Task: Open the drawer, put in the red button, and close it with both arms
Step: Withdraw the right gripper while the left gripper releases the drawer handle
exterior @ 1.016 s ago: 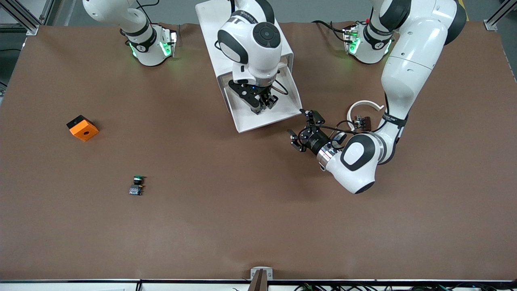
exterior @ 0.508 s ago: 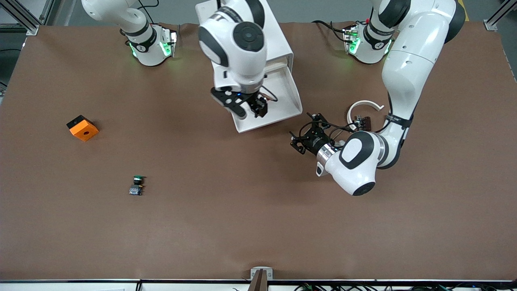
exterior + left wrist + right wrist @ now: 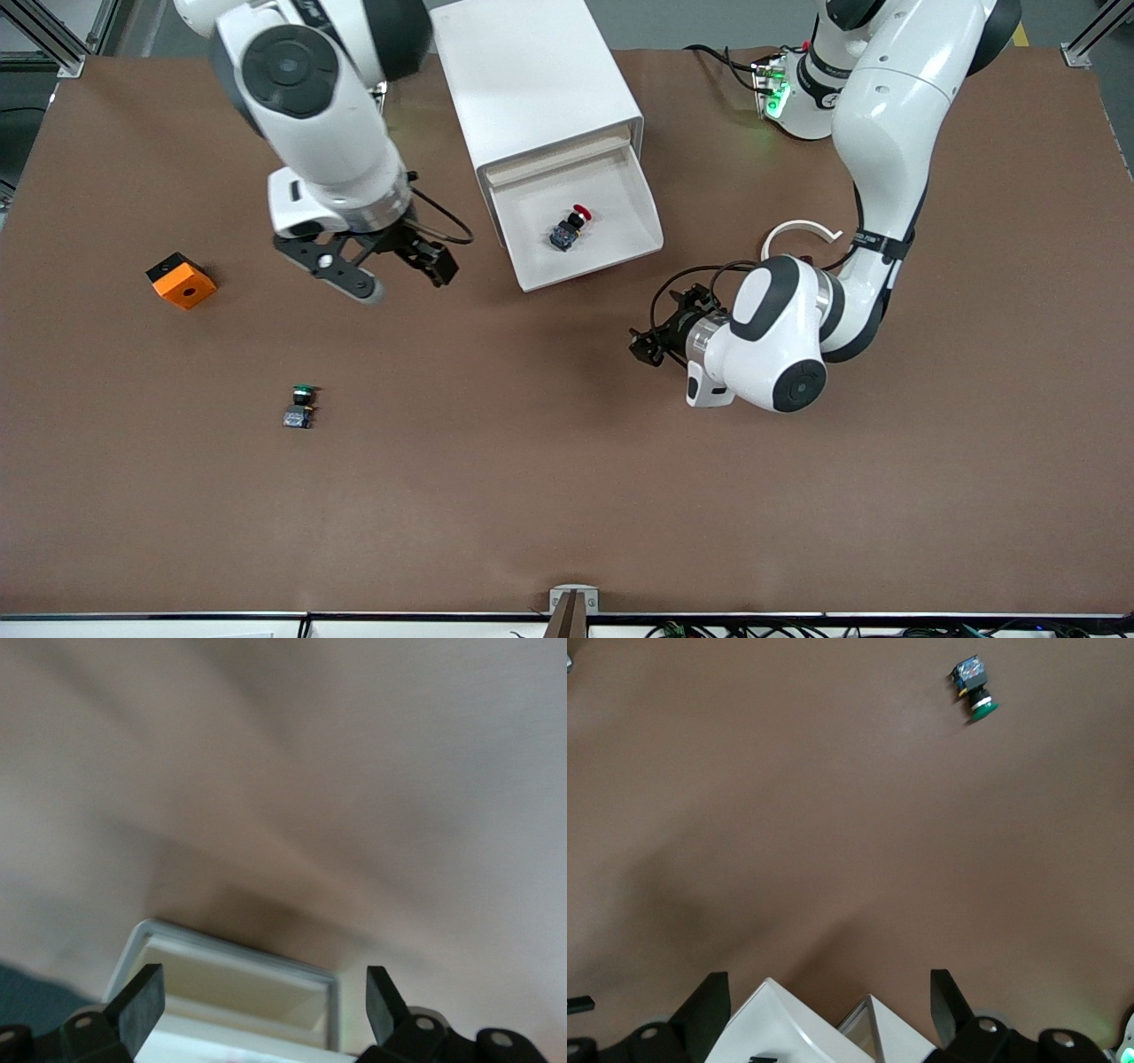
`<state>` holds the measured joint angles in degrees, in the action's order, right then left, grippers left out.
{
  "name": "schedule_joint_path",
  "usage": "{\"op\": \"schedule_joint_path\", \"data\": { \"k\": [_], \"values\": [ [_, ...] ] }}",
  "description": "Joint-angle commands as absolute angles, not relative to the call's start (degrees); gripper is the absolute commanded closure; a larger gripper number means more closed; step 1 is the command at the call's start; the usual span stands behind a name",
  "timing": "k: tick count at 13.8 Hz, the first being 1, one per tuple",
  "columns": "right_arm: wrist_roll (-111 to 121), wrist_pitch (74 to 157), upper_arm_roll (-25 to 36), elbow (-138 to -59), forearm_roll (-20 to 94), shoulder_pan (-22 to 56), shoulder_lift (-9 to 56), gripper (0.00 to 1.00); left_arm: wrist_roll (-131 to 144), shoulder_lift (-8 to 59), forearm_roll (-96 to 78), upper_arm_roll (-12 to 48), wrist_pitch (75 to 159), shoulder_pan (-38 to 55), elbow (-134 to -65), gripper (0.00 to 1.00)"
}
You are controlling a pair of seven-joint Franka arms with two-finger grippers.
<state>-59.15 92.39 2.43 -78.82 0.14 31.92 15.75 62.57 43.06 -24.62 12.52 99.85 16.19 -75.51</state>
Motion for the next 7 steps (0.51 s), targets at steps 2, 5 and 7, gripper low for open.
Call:
{"op": "schedule_joint_path", "data": {
  "k": [2,5,7],
  "values": [
    [-54.5,91.4,1.4,-78.7,-0.5,30.1,13.6,0.00,61.4,39.4,-20.7,13.0,108.0,16.5,-78.5,0.00],
    [-51.2,91.2,1.4,-78.7,0.2,28.3,13.6,0.00,61.4,39.2,-16.3,13.1,111.1,18.0,-78.8,0.00],
    [-46.0,88.4,1.5,-78.8,0.2,27.9,13.4,0.00,61.4,37.6,-13.6,13.1,116.1,19.4,-81.8,0.00]
  ]
}}
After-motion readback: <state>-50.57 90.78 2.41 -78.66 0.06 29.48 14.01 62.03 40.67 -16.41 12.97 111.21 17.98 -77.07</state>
